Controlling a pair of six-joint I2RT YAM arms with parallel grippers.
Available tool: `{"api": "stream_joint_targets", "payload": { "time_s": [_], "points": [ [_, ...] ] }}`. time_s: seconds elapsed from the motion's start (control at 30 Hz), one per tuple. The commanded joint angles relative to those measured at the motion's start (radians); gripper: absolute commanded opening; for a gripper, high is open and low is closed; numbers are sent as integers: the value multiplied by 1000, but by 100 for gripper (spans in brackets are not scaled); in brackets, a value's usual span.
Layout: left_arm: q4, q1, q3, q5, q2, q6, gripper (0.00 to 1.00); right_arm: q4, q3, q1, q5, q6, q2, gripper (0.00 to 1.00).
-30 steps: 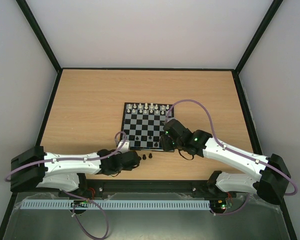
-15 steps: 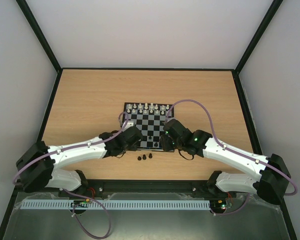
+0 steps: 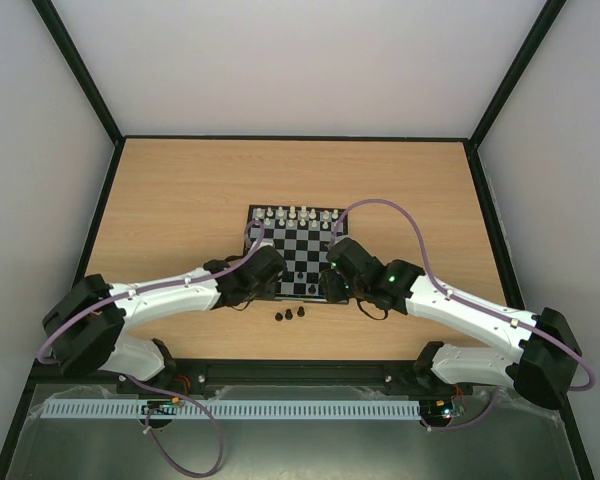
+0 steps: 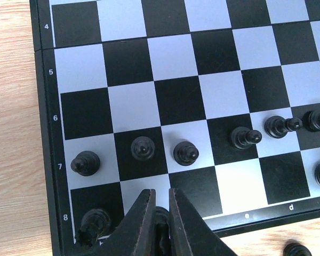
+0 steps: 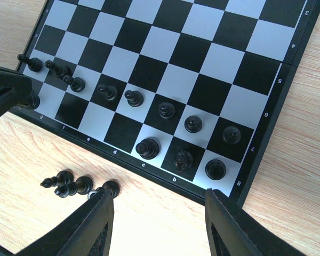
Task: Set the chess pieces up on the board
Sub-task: Place the chess piece on the chessboard.
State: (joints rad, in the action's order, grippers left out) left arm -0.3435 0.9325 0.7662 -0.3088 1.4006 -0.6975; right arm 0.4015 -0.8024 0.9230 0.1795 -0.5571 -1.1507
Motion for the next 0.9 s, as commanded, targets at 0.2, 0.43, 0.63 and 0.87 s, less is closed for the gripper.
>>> {"api": "stream_joint_targets", "payload": {
  "time_s": [0.2,0.43,0.63,0.87],
  "points": [
    [50,-20,0,25,38,26,11,29,15,-3,-3,14,-4,48],
    [76,-32,-13,33,58,31,11,28,17,-3,-6,14,-4,48],
    [84,-38,-15,37,77,34,11,26,18,-4,-8,14,-6,48],
    [81,-39,-20,37,87,34,13,24,19,-4,-9,15,-10,48]
  ]
}}
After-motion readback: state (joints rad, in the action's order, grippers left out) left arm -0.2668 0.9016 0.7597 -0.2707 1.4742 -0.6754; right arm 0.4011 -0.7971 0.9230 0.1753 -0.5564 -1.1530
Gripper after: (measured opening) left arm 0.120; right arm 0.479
